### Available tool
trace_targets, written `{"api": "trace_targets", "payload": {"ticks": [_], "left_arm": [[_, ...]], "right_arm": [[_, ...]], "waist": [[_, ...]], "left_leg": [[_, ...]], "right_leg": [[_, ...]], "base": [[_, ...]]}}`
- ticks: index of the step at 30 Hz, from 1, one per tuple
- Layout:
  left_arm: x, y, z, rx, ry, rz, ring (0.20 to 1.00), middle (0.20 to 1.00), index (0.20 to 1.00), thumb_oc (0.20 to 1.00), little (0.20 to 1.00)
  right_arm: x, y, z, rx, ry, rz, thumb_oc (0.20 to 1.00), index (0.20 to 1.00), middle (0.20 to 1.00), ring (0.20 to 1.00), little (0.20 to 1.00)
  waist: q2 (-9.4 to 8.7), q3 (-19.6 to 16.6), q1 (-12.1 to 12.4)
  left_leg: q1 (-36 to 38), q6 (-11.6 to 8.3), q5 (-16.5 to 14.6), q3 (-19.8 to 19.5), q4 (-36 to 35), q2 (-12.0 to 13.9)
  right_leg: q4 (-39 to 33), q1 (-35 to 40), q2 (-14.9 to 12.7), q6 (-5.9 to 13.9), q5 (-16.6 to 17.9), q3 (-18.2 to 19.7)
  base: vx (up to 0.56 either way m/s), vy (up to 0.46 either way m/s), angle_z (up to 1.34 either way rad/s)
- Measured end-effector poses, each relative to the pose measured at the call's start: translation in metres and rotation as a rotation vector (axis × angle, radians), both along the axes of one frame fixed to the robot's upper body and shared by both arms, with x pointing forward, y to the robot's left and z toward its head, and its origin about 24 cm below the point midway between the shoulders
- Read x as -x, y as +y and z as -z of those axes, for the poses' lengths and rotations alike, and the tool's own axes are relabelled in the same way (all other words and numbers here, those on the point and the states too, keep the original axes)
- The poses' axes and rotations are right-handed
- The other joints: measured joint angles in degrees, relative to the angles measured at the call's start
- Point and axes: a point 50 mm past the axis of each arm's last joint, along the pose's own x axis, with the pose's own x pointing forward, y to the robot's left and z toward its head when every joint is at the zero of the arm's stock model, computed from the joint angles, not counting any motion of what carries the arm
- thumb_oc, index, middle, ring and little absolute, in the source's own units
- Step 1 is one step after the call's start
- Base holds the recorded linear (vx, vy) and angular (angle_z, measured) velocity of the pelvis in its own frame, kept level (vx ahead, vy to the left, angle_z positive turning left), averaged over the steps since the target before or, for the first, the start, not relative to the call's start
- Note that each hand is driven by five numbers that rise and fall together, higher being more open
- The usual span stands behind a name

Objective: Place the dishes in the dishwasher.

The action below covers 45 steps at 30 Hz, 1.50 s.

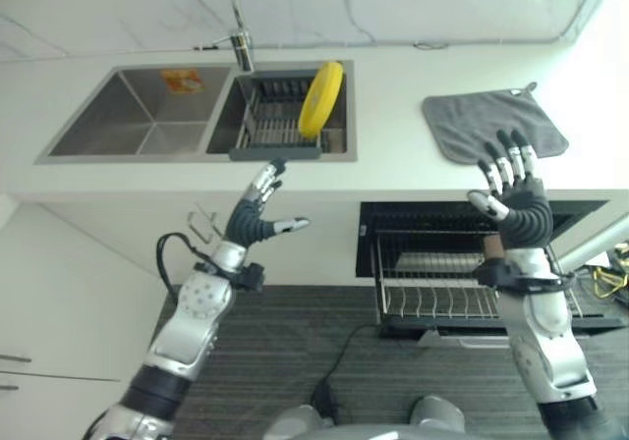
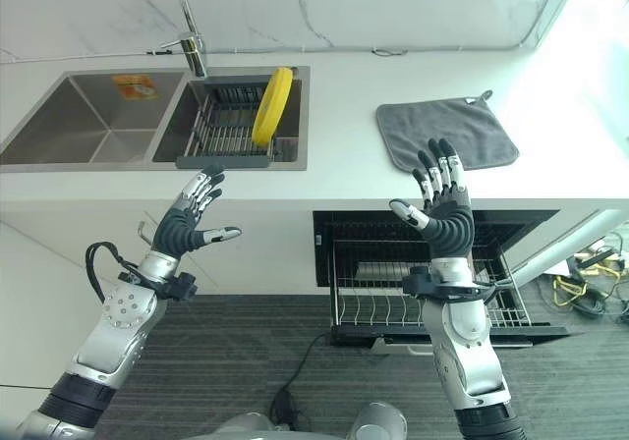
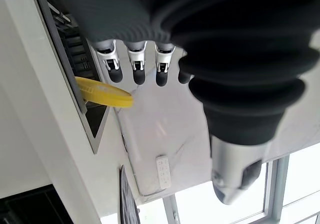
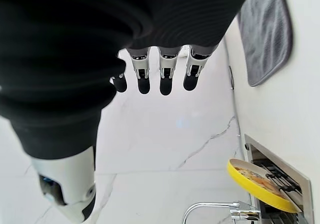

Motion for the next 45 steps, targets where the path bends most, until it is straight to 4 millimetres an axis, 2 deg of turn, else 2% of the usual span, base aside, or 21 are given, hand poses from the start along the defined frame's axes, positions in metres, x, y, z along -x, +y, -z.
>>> {"api": "trace_targets", "payload": {"ticks": [4, 7, 8, 10, 11, 13, 14, 15, 16, 17, 21, 25, 26, 29, 34, 35, 37, 40, 43, 44, 45], "left_arm": [[0.007, -0.003, 0.011, 0.018, 0.037, 0.012, 1.0, 1.0, 1.0, 1.0, 1.0], [0.008, -0.012, 0.013, 0.045, 0.036, 0.039, 1.0, 1.0, 1.0, 1.0, 1.0], [0.009, -0.014, 0.014, 0.054, 0.031, 0.044, 1.0, 1.0, 1.0, 1.0, 1.0], [0.008, -0.018, 0.014, 0.073, 0.033, 0.059, 1.0, 1.0, 1.0, 1.0, 1.0], [-0.001, -0.022, 0.015, 0.061, 0.048, 0.087, 1.0, 1.0, 1.0, 1.0, 1.0], [0.001, -0.017, 0.021, 0.05, 0.1, 0.11, 1.0, 1.0, 1.0, 1.0, 1.0], [0.002, -0.018, 0.023, 0.052, 0.109, 0.119, 1.0, 1.0, 1.0, 1.0, 1.0], [0.001, -0.022, 0.022, 0.053, 0.109, 0.149, 1.0, 1.0, 1.0, 1.0, 1.0], [-0.001, -0.025, 0.021, 0.035, 0.113, 0.172, 1.0, 1.0, 1.0, 1.0, 1.0], [-0.006, -0.034, 0.015, 0.009, 0.102, 0.227, 1.0, 1.0, 1.0, 1.0, 1.0], [-0.002, -0.024, 0.014, -0.059, 0.126, 0.24, 1.0, 1.0, 1.0, 1.0, 1.0], [0.004, -0.012, 0.02, -0.077, 0.163, 0.207, 1.0, 1.0, 1.0, 1.0, 1.0], [0.004, -0.013, 0.02, -0.066, 0.163, 0.204, 1.0, 1.0, 1.0, 1.0, 1.0], [0.008, -0.016, 0.025, -0.042, 0.189, 0.196, 1.0, 1.0, 1.0, 1.0, 1.0], [0.016, -0.022, 0.035, 0.026, 0.212, 0.188, 1.0, 1.0, 1.0, 1.0, 1.0], [0.017, -0.023, 0.035, 0.027, 0.211, 0.189, 1.0, 1.0, 1.0, 1.0, 1.0], [0.018, -0.022, 0.034, 0.034, 0.206, 0.182, 1.0, 1.0, 1.0, 1.0, 1.0], [0.022, -0.024, 0.034, 0.038, 0.199, 0.198, 1.0, 1.0, 1.0, 1.0, 1.0], [0.018, -0.034, 0.029, 0.038, 0.174, 0.237, 1.0, 1.0, 1.0, 1.0, 1.0], [0.015, -0.04, 0.027, 0.031, 0.165, 0.263, 1.0, 1.0, 1.0, 1.0, 1.0], [0.005, -0.046, 0.015, 0.019, 0.119, 0.289, 1.0, 1.0, 1.0, 1.0, 1.0]], "right_arm": [[-0.004, -0.006, 0.009, 0.027, 0.043, 0.015, 1.0, 1.0, 1.0, 1.0, 1.0], [-0.005, -0.008, 0.012, 0.053, 0.063, 0.01, 1.0, 1.0, 1.0, 1.0, 1.0], [-0.006, -0.001, 0.014, 0.038, 0.066, -0.014, 1.0, 1.0, 1.0, 1.0, 1.0], [-0.006, -0.002, 0.016, 0.054, 0.081, -0.021, 1.0, 1.0, 1.0, 1.0, 1.0], [-0.003, -0.01, 0.026, 0.079, 0.126, -0.001, 1.0, 1.0, 1.0, 1.0, 1.0], [-0.001, -0.02, 0.032, 0.068, 0.164, 0.034, 1.0, 1.0, 1.0, 1.0, 1.0], [0.0, -0.023, 0.03, 0.078, 0.157, 0.042, 1.0, 1.0, 1.0, 1.0, 1.0], [0.0, -0.028, 0.031, 0.055, 0.159, 0.08, 1.0, 1.0, 1.0, 1.0, 1.0], [0.003, -0.024, 0.038, 0.007, 0.181, 0.09, 1.0, 1.0, 1.0, 1.0, 1.0], [0.004, -0.016, 0.039, -0.048, 0.173, 0.09, 1.0, 1.0, 1.0, 1.0, 1.0], [0.005, -0.01, 0.031, -0.07, 0.13, 0.082, 1.0, 1.0, 1.0, 1.0, 1.0], [0.001, -0.009, 0.024, -0.06, 0.1, 0.082, 1.0, 1.0, 1.0, 1.0, 1.0], [-0.003, -0.002, 0.022, -0.059, 0.094, 0.066, 1.0, 1.0, 1.0, 1.0, 1.0], [-0.006, 0.005, 0.018, -0.023, 0.078, 0.04, 1.0, 1.0, 1.0, 1.0, 1.0], [-0.006, -0.006, 0.022, 0.023, 0.1, 0.079, 1.0, 1.0, 1.0, 1.0, 1.0], [-0.006, -0.006, 0.021, 0.031, 0.099, 0.071, 1.0, 1.0, 1.0, 1.0, 1.0], [-0.006, -0.004, 0.022, 0.044, 0.097, 0.044, 1.0, 1.0, 1.0, 1.0, 1.0], [-0.01, -0.002, 0.015, 0.053, 0.068, 0.023, 1.0, 1.0, 1.0, 1.0, 1.0], [-0.01, -0.006, 0.013, 0.095, 0.066, 0.005, 1.0, 1.0, 1.0, 1.0, 1.0], [-0.01, -0.006, 0.014, 0.092, 0.074, -0.004, 1.0, 1.0, 1.0, 1.0, 1.0], [-0.01, -0.003, 0.016, 0.096, 0.075, -0.03, 1.0, 1.0, 1.0, 1.0, 1.0]], "waist": [[0.32, -1.06, -0.83], [-0.88, -1.71, 0.11], [-0.14, -2.11, 0.43], [0.66, -2.35, -2.53], [0.96, -2.5, -3.13], [0.8, -2.6, -4.35], [2.0, -2.84, -4.84], [3.17, -2.85, -4.97], [0.82, -3.17, -5.25], [-1.34, -3.15, -4.6], [-0.86, -3.02, -2.88], [-0.73, -2.97, -0.27], [0.25, -2.58, -0.01], [-0.43, -3.32, 0.96], [1.73, -3.56, 0.85], [1.83, -3.58, 0.91], [-1.12, -2.49, 2.45], [-0.06, -2.37, 2.65], [3.71, -2.51, 0.51], [3.72, -2.84, -0.23], [0.76, -2.82, -1.81]], "left_leg": [[0.01, -1.39, -0.18, 0.8, 1.06, 0.42], [-6.53, -3.91, -3.19, -4.56, 18.49, 2.52], [-7.88, -4.8, -4.96, -5.69, 14.74, 5.73], [-8.18, -8.62, -1.36, -7.64, 6.22, 12.85], [-9.63, -11.71, 0.27, -10.82, 6.49, 19.58], [-7.89, -11.75, 0.93, -7.45, 5.62, 24.0], [-6.31, -10.61, 1.74, -7.44, 4.92, 22.17], [-3.08, -8.01, 4.38, -6.68, 3.73, 15.78], [-2.43, -7.15, 3.78, -5.28, 3.21, 12.33], [-1.87, -6.19, 3.97, -5.61, 1.96, 7.63], [0.05, -2.8, 3.71, -3.25, -0.08, 3.14], [0.32, -2.35, 3.2, 0.88, -0.04, 2.7], [0.19, -1.79, 2.8, 1.5, -0.05, 5.29], [0.88, -2.83, 2.48, 2.03, -0.07, 6.24], [0.84, -3.35, 2.79, 1.02, -0.05, 8.9], [0.81, -3.35, 2.82, 0.94, -0.03, 9.17], [-6.46, -6.42, 2.57, -5.98, 16.29, 9.55], [-5.3, -7.7, 1.15, -9.97, 7.57, 10.46], [-6.08, -5.96, 3.33, -5.23, 2.56, 12.61], [-4.88, -6.09, 4.21, -2.27, 0.95, 11.7], [-5.2, -5.27, 4.26, -0.07, -0.04, 8.64]], "right_leg": [[-17.87, 7.83, 5.29, -6.2, 1.49, -0.47], [-21.66, 11.25, 5.23, -9.05, 2.7, 1.94], [-22.21, 10.82, 6.41, -8.68, 2.84, 4.13], [-23.56, 12.6, 7.31, -9.06, 3.78, 6.1], [-22.35, 12.57, 7.42, -7.1, 3.06, 7.78], [-14.86, 9.3, 2.97, -4.24, -0.48, 12.11], [-14.88, 9.27, 1.7, -2.64, -0.2, 12.82], [-15.57, 10.89, -2.34, 1.27, 0.61, 13.28], [-15.54, 11.3, -5.99, 1.93, 1.97, 10.94], [-15.36, 10.25, -10.31, -0.18, 7.07, 8.59], [-12.22, 5.81, -13.54, 0.84, 15.57, 8.18], [-12.93, 3.83, -12.03, 1.23, 16.94, 1.51], [-8.75, 2.03, -7.65, 4.03, 11.19, 1.04], [-17.12, 6.58, 0.02, -2.7, 4.45, -0.24], [-27.65, 10.99, 4.89, -4.66, 8.53, -0.57], [-28.24, 11.02, 5.4, -4.82, 8.67, -0.3], [-28.6, 11.36, 2.86, -6.14, 8.73, 3.56], [-28.61, 11.85, 3.57, -6.74, 8.02, 6.21], [-28.61, 12.95, 5.1, -4.55, 8.14, 5.36], [-28.56, 13.37, 3.81, -3.01, 7.38, 5.23], [-28.55, 12.85, 0.25, -0.51, 8.68, 3.54]], "base": [[0.03, -0.161, -0.21], [0.11, 0.203, -0.28], [0.12, 0.289, -0.69], [0.31, 0.808, -0.69], [0.34, 0.97, -0.37], [0.22, 0.67, -0.81], [0.19, 0.634, -1.06], [0.14, 0.519, -0.49], [0.15, 0.591, -0.19], [0.1, 0.399, 0.17], [0.06, 0.231, -0.15], [-0.03, 0.042, -0.56], [0.02, -0.036, -0.36], [0.03, -0.142, -0.42], [0.0, -0.151, -0.09], [0.04, -0.103, -0.19], [0.13, 0.085, -0.55], [0.06, 0.165, -0.51], [0.03, 0.172, -0.14], [0.02, 0.191, 0.18], [0.09, 0.236, 0.16]]}}
